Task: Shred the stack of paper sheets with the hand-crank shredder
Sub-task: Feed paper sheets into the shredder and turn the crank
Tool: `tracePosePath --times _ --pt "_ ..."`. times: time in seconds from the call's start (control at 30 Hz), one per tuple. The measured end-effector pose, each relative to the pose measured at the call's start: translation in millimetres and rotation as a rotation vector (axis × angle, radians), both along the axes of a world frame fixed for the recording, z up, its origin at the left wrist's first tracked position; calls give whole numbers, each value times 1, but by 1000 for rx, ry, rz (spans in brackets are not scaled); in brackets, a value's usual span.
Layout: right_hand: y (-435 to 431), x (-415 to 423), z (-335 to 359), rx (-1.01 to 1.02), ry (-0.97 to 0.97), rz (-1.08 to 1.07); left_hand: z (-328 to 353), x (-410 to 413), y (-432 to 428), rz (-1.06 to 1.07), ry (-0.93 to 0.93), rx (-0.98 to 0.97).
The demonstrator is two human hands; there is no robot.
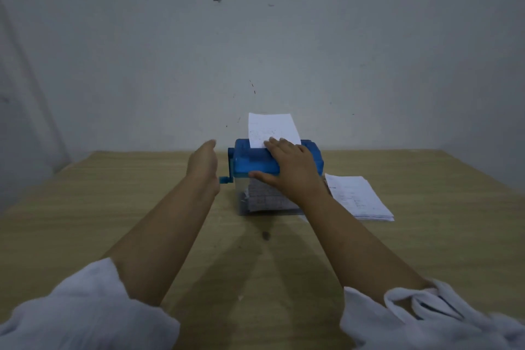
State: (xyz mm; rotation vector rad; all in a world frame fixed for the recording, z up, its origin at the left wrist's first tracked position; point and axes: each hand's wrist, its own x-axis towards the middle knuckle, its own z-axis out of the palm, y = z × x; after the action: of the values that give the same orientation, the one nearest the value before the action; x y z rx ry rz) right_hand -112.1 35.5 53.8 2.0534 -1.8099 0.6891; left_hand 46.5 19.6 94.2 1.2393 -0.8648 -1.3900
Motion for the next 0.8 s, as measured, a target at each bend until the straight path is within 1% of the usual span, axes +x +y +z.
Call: tracePosePath --times 0.07,0.1,0.13,0.17,0.2,0.27,0.37,0.43,0.53,0.67,0.8 --pt "0 1 -2 -21 -4 -2 -3 -2 5 -120 74 205" --pt "-1 2 -3 -32 -6 1 -4 -3 5 -218 135 283" --pt "-1 1 -3 -38 -12 5 0 -6 8 -286 197 318" --pt "0 1 -3 -41 -21 10 2 -8 5 -298 182 314" --pt "-1 0 -3 -41 -29 18 7 -9 4 -259 180 302" --pt "0 0 -3 -50 -45 35 14 -12 -4 -171 118 272" --pt "1 0 -4 -79 -71 59 19 -19 -13 -223 -24 248" --pt "0 0 -5 -104 -85 64 16 -22 -18 -249 -51 234" --pt "-3 1 -7 -144 -108 60 14 -25 -16 -242 -39 196" --pt "-4 1 -10 -166 -115 70 10 -23 -26 -225 41 177" --pt "-4 1 -9 -143 -110 74 4 -21 -42 -207 36 170"
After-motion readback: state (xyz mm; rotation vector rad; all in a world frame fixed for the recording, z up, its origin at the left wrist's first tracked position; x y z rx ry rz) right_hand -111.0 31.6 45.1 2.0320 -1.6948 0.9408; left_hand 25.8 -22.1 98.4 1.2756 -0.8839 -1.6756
